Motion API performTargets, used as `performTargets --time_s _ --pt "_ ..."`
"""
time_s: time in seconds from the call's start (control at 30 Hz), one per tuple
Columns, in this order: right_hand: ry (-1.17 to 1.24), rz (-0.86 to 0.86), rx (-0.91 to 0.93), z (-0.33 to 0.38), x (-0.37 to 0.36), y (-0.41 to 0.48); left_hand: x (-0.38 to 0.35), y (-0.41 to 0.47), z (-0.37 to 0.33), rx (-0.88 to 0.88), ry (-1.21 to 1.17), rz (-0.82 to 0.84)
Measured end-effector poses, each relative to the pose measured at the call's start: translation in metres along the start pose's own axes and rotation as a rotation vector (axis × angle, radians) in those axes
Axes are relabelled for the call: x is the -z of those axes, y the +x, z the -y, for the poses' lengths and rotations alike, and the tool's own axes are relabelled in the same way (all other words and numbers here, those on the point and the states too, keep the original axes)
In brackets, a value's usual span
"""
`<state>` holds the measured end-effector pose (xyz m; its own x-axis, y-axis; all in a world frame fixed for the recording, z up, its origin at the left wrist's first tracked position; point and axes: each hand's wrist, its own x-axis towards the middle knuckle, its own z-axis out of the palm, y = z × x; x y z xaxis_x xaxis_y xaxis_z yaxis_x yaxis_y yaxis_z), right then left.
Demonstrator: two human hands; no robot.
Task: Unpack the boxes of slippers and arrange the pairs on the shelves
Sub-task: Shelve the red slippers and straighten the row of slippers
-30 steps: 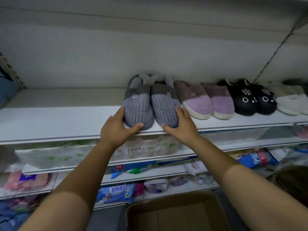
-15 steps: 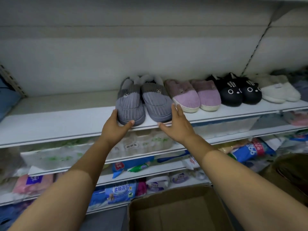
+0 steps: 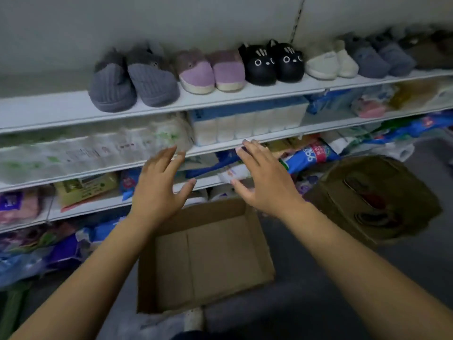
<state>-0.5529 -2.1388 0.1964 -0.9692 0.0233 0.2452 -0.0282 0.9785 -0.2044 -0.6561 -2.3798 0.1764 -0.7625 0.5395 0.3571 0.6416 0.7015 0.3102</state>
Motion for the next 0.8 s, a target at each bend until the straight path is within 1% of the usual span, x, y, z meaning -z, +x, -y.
performTargets --time_s 0.1,0.17,0.3,0.4,0.5,0.6,0.8 --pt "-0.028 0.017 -0.054 -0.047 0.018 -0.094 -0.029 -0.043 -0.08 0.015 -0.076 0.019" --pt "-0.027 0.021 -0.111 -0.077 0.029 -0.151 -0.048 -0.066 -0.132 0.021 -0.096 0.059" --pt "0.098 -0.012 -0.372 -0.132 0.041 -0.254 -0.084 -0.088 -0.222 0.066 -0.131 0.131" --pt "0.209 -0.054 -0.597 -0.166 0.042 -0.316 -0.11 -0.092 -0.276 0.0 -0.157 0.188" --pt "0.231 -0.103 -0.718 -0.196 0.046 -0.36 -0.135 -0.087 -0.318 -0.117 -0.147 0.251" --pt "0.242 -0.1 -0.822 -0.225 0.053 -0.389 -0.165 -0.074 -0.353 -0.217 -0.145 0.308" --pt "0.229 -0.075 -0.967 -0.305 0.069 -0.417 -0.236 -0.028 -0.426 -0.323 -0.161 0.4"
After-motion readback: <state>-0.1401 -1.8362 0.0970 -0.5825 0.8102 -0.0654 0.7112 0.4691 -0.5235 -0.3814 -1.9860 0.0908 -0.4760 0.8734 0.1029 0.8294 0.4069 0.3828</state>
